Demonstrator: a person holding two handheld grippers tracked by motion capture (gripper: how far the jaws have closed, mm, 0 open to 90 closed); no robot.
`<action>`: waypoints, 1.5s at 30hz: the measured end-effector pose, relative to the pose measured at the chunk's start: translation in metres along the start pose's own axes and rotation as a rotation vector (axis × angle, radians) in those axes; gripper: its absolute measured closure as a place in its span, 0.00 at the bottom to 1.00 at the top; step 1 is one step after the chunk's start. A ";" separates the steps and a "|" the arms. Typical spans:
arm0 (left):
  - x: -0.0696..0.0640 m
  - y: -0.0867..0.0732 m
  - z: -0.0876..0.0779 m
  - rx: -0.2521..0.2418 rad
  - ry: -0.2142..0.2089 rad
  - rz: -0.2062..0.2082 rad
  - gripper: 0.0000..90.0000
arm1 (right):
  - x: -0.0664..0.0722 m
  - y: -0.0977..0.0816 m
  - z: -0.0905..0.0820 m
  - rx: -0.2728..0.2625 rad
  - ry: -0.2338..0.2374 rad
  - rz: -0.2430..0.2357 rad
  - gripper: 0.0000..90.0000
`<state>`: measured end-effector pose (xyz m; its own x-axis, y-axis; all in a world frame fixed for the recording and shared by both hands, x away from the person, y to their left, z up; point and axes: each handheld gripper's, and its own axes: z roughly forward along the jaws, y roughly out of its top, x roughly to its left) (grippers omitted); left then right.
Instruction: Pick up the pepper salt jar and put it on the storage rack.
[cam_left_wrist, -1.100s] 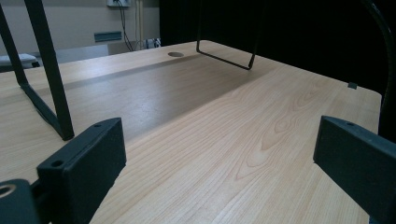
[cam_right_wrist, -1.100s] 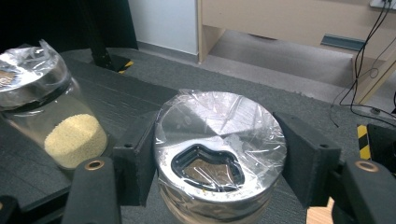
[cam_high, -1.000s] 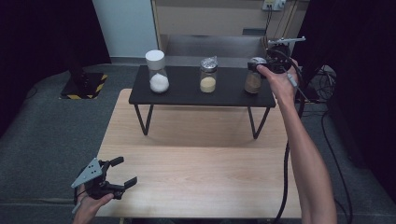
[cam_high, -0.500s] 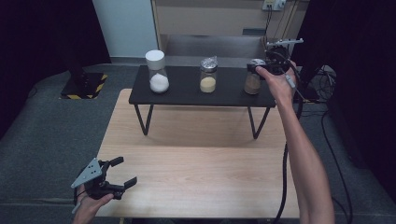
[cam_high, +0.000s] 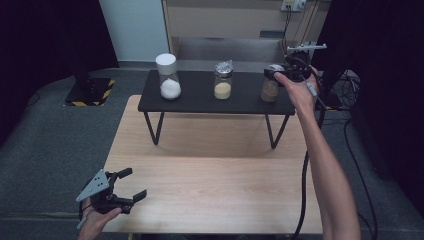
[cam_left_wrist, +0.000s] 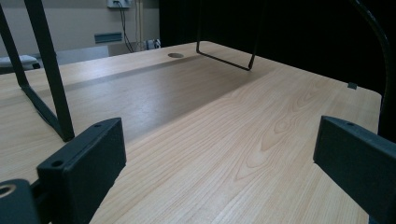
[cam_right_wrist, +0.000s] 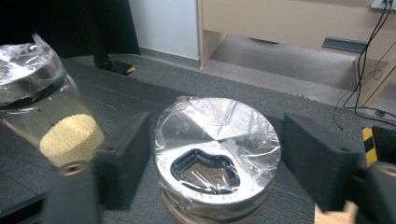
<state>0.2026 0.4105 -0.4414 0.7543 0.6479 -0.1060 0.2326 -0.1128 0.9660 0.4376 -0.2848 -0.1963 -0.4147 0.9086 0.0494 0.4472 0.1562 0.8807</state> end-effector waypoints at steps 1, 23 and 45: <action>0.000 0.000 0.000 0.001 -0.001 0.000 0.02 | 0.000 -0.002 -0.002 -0.014 -0.002 -0.002 0.19; -0.002 0.000 0.000 0.000 0.009 -0.005 0.02 | -0.001 -0.013 -0.059 -0.171 0.131 -0.089 0.08; -0.002 0.000 0.001 -0.004 0.011 -0.012 0.02 | 0.006 -0.040 -0.099 -0.250 0.264 -0.171 0.08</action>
<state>0.2019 0.4081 -0.4414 0.7450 0.6572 -0.1148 0.2389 -0.1021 0.9657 0.3387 -0.3241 -0.1845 -0.6703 0.7419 -0.0171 0.1607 0.1676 0.9727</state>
